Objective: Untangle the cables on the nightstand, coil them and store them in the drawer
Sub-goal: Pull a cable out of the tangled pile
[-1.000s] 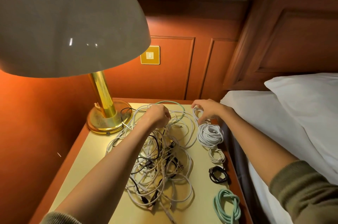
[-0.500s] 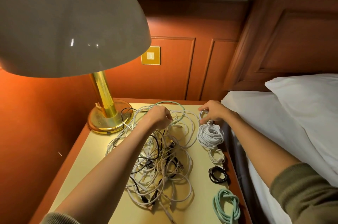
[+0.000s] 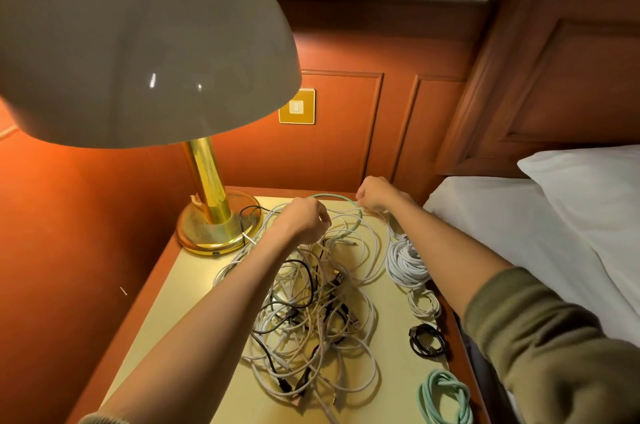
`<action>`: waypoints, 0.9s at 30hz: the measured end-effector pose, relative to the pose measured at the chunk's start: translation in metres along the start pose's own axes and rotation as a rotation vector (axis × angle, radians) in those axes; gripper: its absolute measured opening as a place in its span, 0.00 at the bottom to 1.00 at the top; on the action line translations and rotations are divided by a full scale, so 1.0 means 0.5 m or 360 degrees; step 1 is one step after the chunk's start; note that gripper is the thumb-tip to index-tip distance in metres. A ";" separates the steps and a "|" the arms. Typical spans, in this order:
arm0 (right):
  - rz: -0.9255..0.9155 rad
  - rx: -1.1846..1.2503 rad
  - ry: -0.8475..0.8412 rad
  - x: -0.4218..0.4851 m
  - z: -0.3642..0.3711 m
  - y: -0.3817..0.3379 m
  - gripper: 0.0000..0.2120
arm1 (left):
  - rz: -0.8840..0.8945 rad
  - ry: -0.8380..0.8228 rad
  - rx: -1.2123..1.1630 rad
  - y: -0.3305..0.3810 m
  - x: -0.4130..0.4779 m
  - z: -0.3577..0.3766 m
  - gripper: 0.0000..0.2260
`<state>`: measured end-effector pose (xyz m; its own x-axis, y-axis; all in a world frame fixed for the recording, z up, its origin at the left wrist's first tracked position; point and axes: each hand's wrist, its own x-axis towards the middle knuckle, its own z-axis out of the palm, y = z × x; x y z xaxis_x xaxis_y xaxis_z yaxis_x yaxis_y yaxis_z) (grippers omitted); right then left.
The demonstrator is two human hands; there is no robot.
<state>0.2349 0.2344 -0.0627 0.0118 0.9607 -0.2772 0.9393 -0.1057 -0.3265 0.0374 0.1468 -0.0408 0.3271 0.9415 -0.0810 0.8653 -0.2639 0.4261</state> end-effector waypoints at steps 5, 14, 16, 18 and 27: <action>0.0266 0.0187 -0.0102 0.025 0.025 -0.016 0.14 | -0.0006 0.0015 -0.0047 -0.017 -0.013 -0.006 0.10; 0.0172 0.0720 0.0077 -0.064 -0.030 -0.093 0.07 | -0.0084 0.0149 -0.0102 -0.030 -0.070 -0.037 0.09; 0.0076 0.1105 0.0083 -0.097 -0.072 -0.114 0.09 | -0.0096 0.0238 -0.0194 -0.020 -0.087 -0.052 0.11; -0.0025 0.1259 0.0018 -0.151 -0.118 -0.141 0.13 | -0.0124 0.0310 -0.0313 -0.006 -0.107 -0.066 0.15; -0.0436 0.1255 0.0322 -0.441 -0.248 -0.169 0.08 | -0.0177 0.0504 -0.0718 0.098 -0.224 -0.092 0.46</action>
<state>0.1955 0.0632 0.1379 -0.0491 0.9978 0.0454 0.4060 0.0615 -0.9118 0.0259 0.0379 0.0304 0.0530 0.9939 0.0971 0.6173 -0.1090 0.7791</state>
